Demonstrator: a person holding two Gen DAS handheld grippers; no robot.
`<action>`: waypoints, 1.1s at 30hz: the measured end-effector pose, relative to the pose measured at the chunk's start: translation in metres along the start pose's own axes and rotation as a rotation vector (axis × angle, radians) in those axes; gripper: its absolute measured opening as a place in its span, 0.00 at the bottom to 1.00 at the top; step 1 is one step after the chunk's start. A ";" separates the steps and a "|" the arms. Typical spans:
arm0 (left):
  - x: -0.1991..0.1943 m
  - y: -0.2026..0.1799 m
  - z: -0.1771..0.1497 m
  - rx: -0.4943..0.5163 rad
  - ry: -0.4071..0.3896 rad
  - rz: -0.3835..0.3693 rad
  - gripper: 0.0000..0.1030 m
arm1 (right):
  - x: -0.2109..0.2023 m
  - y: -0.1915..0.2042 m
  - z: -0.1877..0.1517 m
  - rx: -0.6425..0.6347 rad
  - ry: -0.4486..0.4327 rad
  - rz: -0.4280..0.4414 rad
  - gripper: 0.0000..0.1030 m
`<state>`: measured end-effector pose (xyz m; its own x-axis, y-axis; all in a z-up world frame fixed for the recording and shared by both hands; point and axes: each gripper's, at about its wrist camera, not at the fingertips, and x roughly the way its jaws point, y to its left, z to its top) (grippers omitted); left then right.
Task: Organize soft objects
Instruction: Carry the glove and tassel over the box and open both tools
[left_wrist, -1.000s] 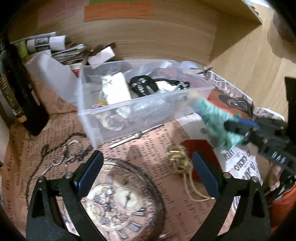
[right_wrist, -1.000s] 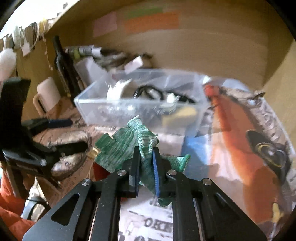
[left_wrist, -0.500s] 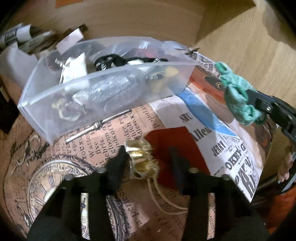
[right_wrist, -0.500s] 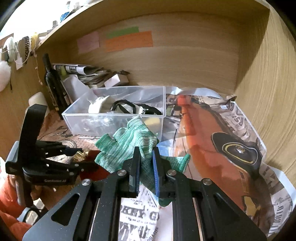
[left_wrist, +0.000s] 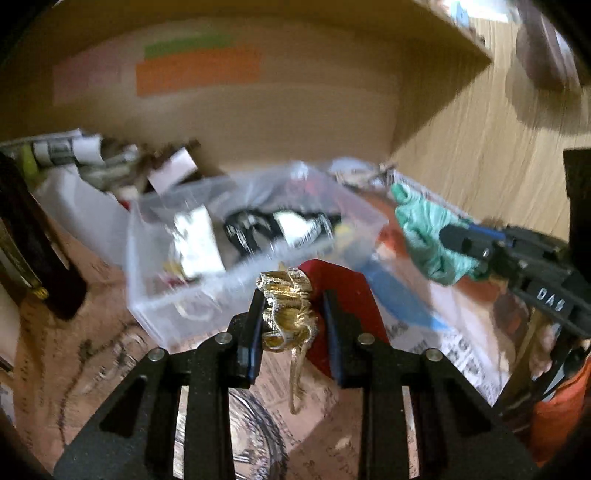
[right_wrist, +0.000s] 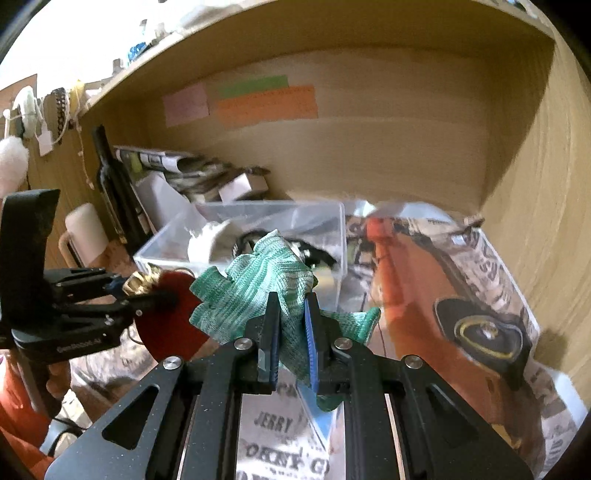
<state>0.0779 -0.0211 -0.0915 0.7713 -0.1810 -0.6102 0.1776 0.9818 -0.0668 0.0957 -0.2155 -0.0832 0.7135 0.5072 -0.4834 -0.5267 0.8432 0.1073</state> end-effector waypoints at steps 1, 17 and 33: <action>-0.005 0.003 0.004 -0.007 -0.021 0.005 0.28 | 0.000 0.001 0.004 -0.003 -0.010 0.004 0.11; -0.024 0.056 0.058 -0.114 -0.191 0.137 0.28 | 0.035 0.019 0.061 -0.048 -0.099 0.059 0.11; 0.061 0.083 0.047 -0.126 0.001 0.164 0.29 | 0.120 0.023 0.053 -0.066 0.054 0.029 0.12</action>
<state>0.1682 0.0466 -0.0970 0.7832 -0.0180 -0.6216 -0.0283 0.9975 -0.0646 0.1939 -0.1253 -0.0926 0.6729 0.5190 -0.5271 -0.5769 0.8142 0.0654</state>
